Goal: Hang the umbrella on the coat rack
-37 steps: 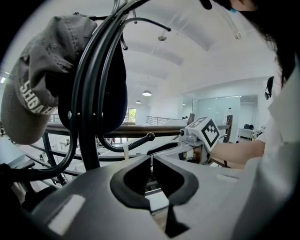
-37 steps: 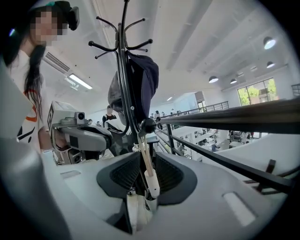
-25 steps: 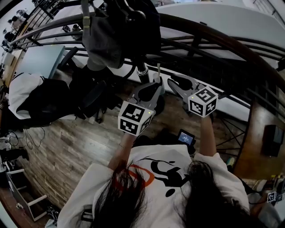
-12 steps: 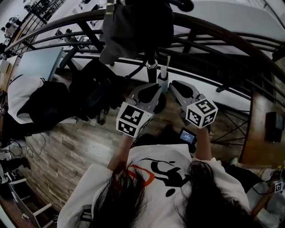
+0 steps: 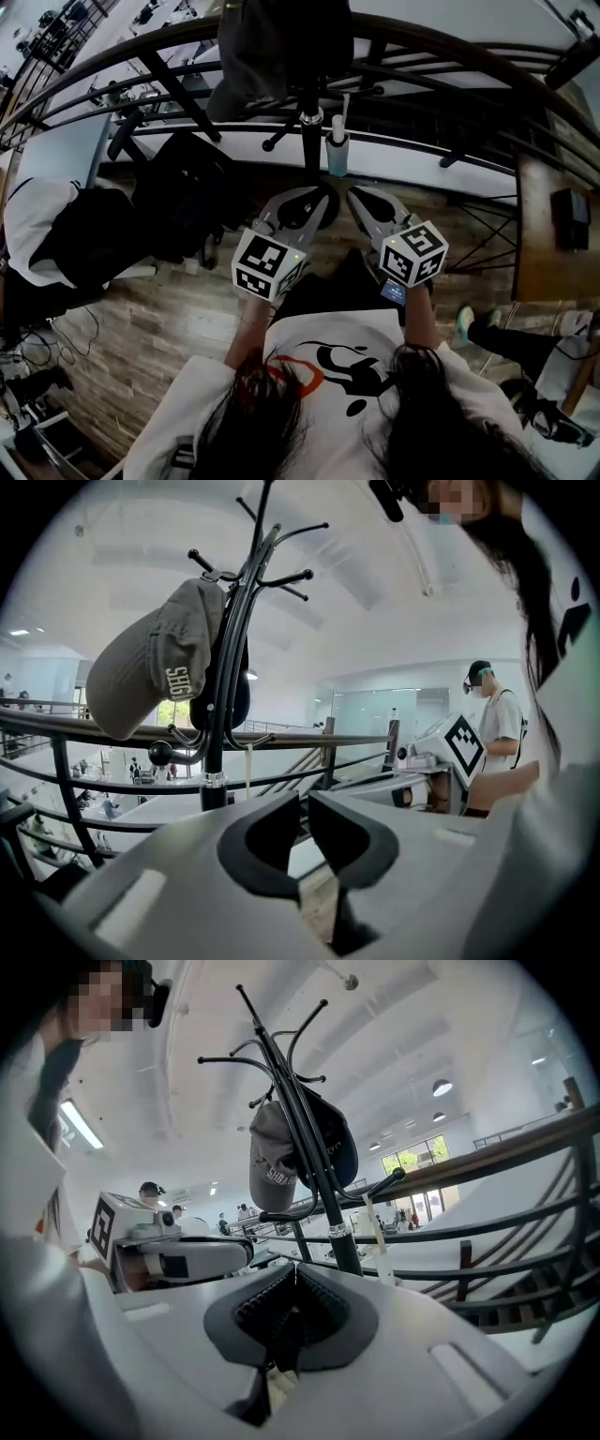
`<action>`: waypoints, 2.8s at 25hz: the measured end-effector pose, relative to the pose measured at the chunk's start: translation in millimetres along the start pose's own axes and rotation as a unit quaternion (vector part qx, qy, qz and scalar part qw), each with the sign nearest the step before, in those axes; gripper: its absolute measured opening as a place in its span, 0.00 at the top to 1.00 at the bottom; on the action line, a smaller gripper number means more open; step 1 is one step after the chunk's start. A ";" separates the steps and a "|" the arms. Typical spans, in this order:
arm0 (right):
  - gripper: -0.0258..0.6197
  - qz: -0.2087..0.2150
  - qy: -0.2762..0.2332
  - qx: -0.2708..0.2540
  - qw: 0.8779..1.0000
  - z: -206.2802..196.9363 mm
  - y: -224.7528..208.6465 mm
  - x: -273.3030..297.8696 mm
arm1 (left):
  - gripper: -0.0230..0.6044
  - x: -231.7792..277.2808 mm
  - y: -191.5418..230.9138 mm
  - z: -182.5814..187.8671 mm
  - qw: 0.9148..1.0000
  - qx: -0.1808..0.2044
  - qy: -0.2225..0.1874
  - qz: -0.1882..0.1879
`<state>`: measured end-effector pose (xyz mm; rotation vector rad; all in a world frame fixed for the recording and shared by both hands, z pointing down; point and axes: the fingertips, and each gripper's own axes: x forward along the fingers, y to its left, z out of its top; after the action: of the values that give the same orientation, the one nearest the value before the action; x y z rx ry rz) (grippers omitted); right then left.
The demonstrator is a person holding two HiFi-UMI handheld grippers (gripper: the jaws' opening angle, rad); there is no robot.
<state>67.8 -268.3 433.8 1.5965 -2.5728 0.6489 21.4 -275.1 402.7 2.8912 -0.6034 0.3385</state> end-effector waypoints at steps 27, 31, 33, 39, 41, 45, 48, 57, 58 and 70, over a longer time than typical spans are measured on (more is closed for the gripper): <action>0.93 -0.017 -0.006 -0.004 1.000 -67.0 51.2 -196.8 | 0.91 -35.8 -183.5 -29.3 1.000 0.005 -0.017 0.009; 0.93 -0.012 -0.014 -0.001 1.000 -80.0 63.6 -232.2 | 0.91 -55.5 -219.8 -37.8 0.999 0.001 -0.015 0.028; 0.93 -0.012 -0.015 -0.005 1.000 -87.2 68.6 -246.2 | 0.91 -63.4 -235.2 -45.0 0.999 -0.004 -0.011 0.039; 0.93 0.006 -0.013 0.011 1.000 -106.9 82.5 -268.1 | 0.91 -79.0 -273.4 -61.9 0.999 -0.006 0.012 0.053; 0.93 0.011 -0.015 0.014 1.000 -106.7 86.9 -268.4 | 0.91 -83.7 -279.0 -60.8 0.998 -0.004 0.016 0.056; 0.93 0.015 -0.022 0.016 1.000 -107.2 97.7 -269.2 | 0.91 -94.7 -287.4 -63.6 0.998 0.001 0.021 0.051; 0.93 0.011 -0.025 0.012 1.000 -109.7 108.7 -271.5 | 0.91 -105.5 -292.1 -67.7 0.999 0.002 0.023 0.046; 0.93 -0.027 -0.034 0.012 0.999 -126.7 149.0 -282.7 | 0.91 -146.1 -312.3 -80.7 1.000 0.009 0.018 0.004; 0.93 -0.032 -0.035 0.010 0.999 -130.1 156.8 -282.8 | 0.91 -153.9 -313.3 -83.7 1.000 0.010 0.018 -0.001; 0.93 -0.081 -0.038 0.014 0.996 -180.7 250.6 -287.7 | 0.91 -249.8 -325.3 -123.9 0.999 0.008 0.013 -0.048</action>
<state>-46.9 137.9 444.1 1.8499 -2.4599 0.6248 -90.9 138.0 420.0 2.9137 -0.4587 0.3676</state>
